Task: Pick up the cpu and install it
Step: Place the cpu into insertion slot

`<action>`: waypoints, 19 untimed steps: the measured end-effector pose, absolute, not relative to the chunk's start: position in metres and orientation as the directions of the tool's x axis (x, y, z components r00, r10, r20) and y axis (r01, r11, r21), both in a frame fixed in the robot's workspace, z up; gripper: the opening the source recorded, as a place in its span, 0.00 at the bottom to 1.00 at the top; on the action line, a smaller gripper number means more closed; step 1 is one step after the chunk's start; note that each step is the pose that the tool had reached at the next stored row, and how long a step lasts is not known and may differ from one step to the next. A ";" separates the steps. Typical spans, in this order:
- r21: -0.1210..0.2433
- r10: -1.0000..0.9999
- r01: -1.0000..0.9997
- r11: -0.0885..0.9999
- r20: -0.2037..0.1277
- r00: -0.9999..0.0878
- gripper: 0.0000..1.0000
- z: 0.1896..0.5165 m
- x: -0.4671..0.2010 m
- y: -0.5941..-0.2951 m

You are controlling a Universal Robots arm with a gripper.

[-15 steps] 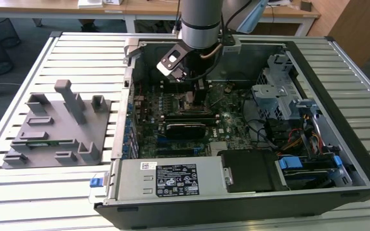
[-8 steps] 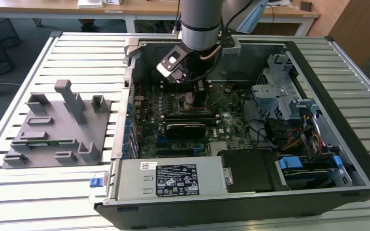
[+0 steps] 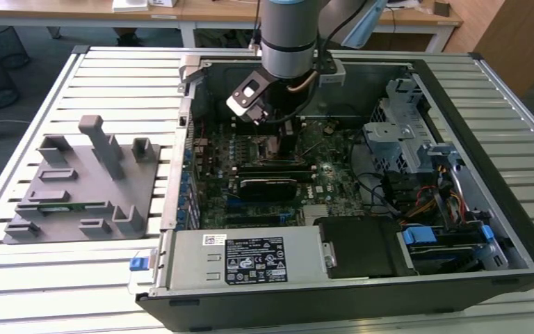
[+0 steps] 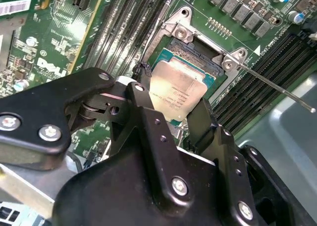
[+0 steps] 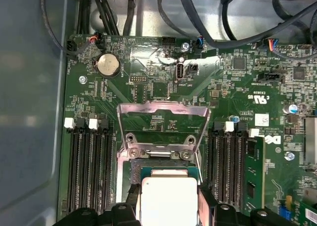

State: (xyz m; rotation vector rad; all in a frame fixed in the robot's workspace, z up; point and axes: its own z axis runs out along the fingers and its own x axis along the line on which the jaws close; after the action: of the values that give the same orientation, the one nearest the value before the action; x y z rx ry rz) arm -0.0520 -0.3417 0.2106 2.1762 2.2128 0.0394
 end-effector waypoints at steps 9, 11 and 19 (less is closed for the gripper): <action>0.044 1.000 0.999 -0.002 -0.008 0.003 0.54 0.204 -0.052 -0.339; 0.044 1.000 0.999 -0.003 -0.007 0.003 0.54 0.202 -0.053 -0.339; 0.045 1.000 0.999 0.000 0.000 0.000 0.54 0.196 -0.053 -0.339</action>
State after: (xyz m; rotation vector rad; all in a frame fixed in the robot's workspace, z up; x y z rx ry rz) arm -0.0534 -0.3386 0.1959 2.1987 2.1995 0.0495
